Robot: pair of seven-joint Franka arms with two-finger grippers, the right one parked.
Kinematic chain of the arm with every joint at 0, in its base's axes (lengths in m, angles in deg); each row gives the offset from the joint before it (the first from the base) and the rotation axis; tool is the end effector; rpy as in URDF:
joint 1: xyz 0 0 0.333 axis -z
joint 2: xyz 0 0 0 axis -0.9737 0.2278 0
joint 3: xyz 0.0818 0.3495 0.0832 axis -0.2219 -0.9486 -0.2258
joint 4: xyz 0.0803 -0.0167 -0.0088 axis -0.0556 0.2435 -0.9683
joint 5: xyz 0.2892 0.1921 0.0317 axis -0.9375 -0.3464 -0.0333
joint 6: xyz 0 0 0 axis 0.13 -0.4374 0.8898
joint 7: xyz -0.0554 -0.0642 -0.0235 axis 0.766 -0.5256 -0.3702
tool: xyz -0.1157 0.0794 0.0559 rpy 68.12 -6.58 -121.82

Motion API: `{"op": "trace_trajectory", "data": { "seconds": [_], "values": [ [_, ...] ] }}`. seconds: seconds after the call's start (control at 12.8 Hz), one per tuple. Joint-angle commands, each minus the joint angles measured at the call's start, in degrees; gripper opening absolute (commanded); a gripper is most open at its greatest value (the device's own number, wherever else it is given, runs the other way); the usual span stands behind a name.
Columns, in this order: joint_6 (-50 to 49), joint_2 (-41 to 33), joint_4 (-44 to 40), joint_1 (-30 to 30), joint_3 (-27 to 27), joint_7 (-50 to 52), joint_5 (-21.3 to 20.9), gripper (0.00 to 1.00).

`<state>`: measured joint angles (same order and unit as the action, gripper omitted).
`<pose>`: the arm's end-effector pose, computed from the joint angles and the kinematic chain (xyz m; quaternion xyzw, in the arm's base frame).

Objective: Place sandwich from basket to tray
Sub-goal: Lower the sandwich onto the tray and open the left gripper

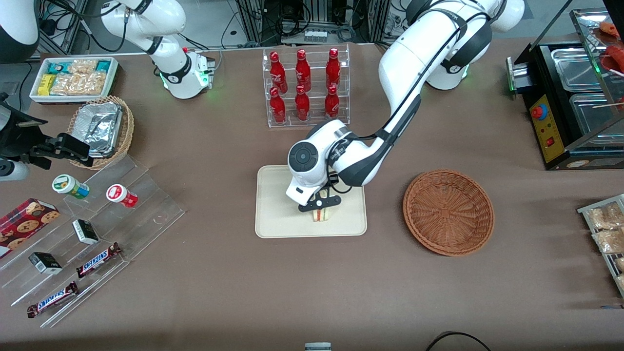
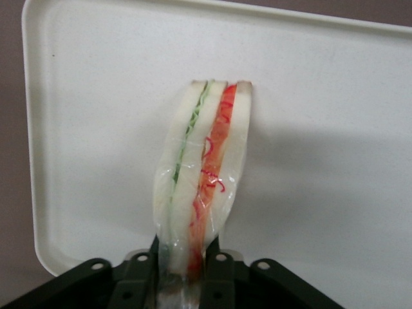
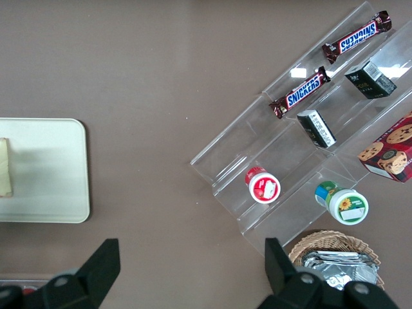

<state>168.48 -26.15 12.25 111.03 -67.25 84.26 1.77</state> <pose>0.5247 -0.5150 0.2536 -0.9932 -0.0887 0.0620 0.0431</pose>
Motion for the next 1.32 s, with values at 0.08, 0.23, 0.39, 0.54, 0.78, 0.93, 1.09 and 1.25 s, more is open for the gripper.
{"op": "trace_trajectory", "data": {
  "seconds": [0.08,0.23,0.39,0.54,0.78,0.93,1.09,1.25],
  "values": [
    [0.2,0.8,-4.2,1.7,-0.3,3.2,0.2,1.0],
    [-0.4,-0.4,-4.2,1.5,-0.1,3.7,0.2,1.0],
    [-1.9,-2.8,-4.2,1.1,-0.2,3.8,0.3,1.0],
    [-5.7,-6.4,-4.2,-1.3,-0.4,3.5,0.2,1.0],
    [-12.3,-13.1,-4.2,-9.2,0.1,-1.1,0.3,1.0],
    [-14.6,-17.1,-3.6,-13.5,-0.1,-8.4,0.3,1.0],
    [-17.1,-20.9,-1.4,-17.7,-0.1,-15.8,0.3,1.0],
    [-16.8,-25.5,3.7,-20.8,-0.1,-17.9,0.3,1.0]
  ]
}}
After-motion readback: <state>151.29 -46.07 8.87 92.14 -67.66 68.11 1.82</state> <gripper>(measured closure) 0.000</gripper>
